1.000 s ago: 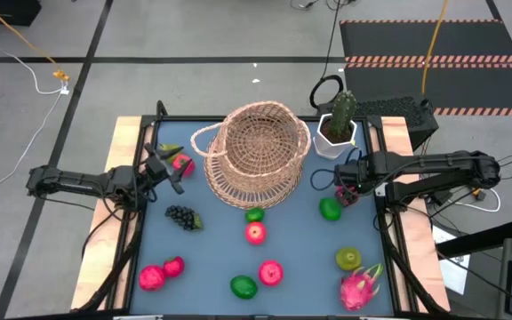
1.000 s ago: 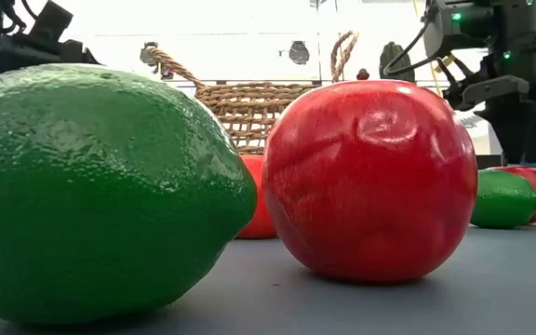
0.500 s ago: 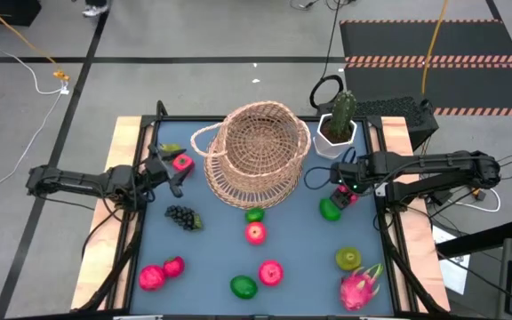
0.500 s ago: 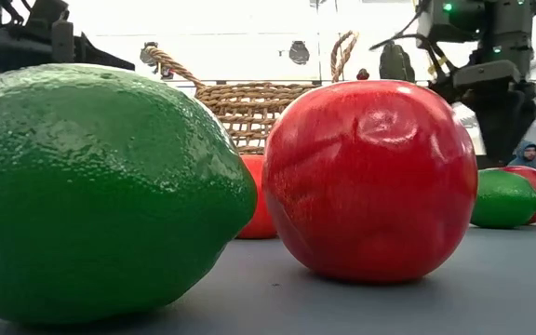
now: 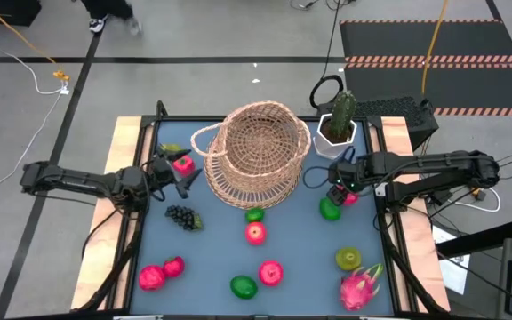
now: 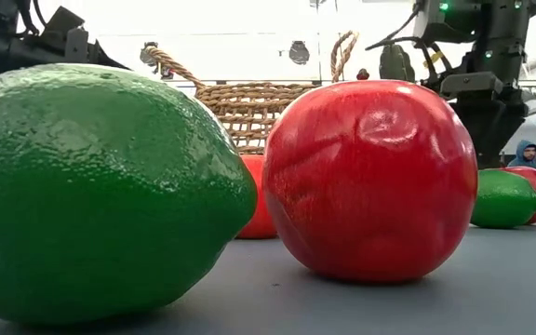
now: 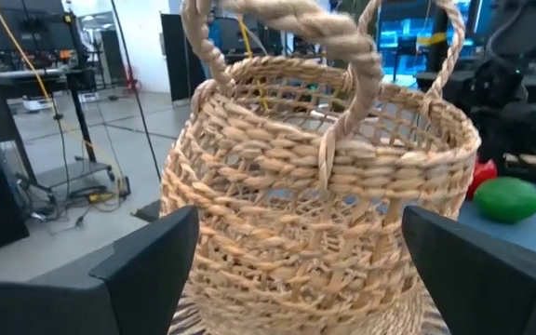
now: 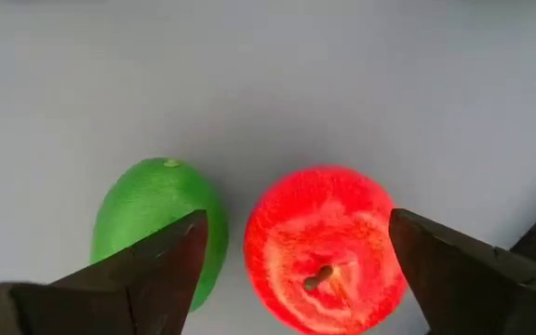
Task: Build produce basket
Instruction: Put the apple into the basket
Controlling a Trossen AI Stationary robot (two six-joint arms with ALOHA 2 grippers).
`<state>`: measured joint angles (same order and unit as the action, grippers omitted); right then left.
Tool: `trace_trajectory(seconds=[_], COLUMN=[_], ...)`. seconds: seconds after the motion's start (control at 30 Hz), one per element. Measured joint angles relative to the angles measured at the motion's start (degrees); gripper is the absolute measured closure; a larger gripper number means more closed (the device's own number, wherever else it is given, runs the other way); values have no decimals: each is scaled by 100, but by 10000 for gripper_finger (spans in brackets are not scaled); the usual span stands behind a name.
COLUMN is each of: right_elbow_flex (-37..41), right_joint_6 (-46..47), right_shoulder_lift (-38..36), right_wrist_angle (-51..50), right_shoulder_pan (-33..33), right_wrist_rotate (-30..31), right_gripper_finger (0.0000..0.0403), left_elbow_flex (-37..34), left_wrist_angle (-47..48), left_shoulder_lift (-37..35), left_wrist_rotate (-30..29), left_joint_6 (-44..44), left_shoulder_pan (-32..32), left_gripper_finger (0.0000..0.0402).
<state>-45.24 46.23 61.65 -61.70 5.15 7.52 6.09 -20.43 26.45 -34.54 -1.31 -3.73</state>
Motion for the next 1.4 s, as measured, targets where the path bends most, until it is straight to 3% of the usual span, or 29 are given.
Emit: trace_trajectory(seconds=[0.23,0.4,0.57,0.9,1.03,1.4], right_elbow_flex=[826,1309,1365,1380,1380,1157], right_joint_6=[1071,1180,1161,1312,1275,393], right_shoulder_lift=[-6,-2,-18,-9,-9,-336], right_wrist_angle=[89,759,782,595,679,1170], right_shoulder_pan=[4,5,11,13,13,357], right_wrist_rotate=[-108,-391,-547,-525,-470,-460], right_gripper_finger=[47,46,49,139,153,47], left_elbow_flex=[0,0,0,0,0,0], left_wrist_angle=[-119,-131,-97,-67,-67,-43], left_shoulder_lift=[317,351,355,355,355,355], left_wrist_rotate=[-2,-4,-7,-2,-2,-2], left_joint_6=[-203,-470,-408,-240,-237,-141], left_shoulder_pan=[2,135,263,409,409,409], left_gripper_finger=[20,20,20,21,21,21])
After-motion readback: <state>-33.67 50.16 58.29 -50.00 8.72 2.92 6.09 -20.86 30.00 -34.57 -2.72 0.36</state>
